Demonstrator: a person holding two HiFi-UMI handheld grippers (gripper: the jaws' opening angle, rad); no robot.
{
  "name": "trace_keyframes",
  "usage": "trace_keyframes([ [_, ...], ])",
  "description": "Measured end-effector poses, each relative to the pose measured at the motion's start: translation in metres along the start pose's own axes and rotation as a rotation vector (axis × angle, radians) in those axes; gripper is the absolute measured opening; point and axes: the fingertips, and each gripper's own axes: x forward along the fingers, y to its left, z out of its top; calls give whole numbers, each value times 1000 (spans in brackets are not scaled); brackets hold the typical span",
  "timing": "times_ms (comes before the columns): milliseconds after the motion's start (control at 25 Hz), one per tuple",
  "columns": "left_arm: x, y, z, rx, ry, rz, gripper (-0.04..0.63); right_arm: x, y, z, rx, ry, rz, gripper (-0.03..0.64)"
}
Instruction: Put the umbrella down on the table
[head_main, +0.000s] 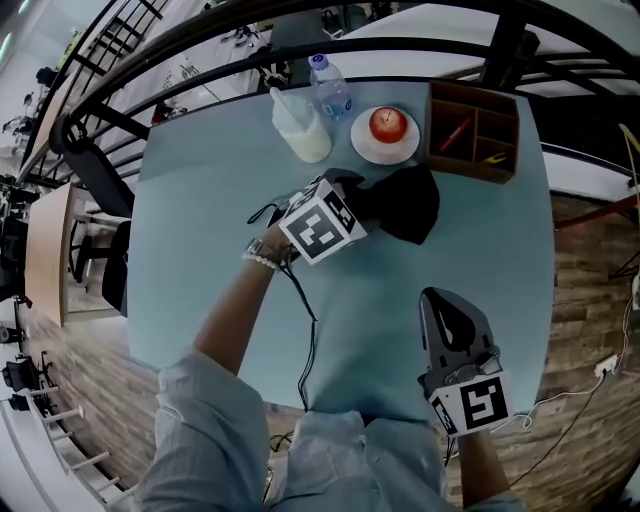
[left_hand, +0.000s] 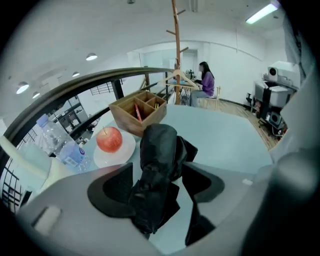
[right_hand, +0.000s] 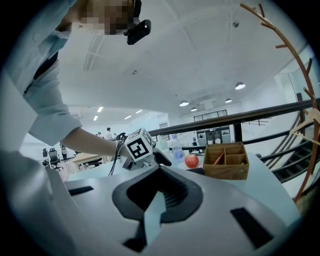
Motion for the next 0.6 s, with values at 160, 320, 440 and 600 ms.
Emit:
trace_keyframes([
  [160, -27, -13, 11, -27, -109, 28, 274, -7, 15, 4, -14, -12, -5, -5],
  [320, -58, -27, 30, -17, -259, 83, 125, -14, 29, 13, -32, -36, -19, -5],
  [440, -90, -41, 42, -42, -361, 105, 7, -20, 43, 20, -41, -43, -34, -5],
  [600, -129, -57, 48, -80, -463, 118, 5, -27, 59, 29, -56, -53, -58, -5],
])
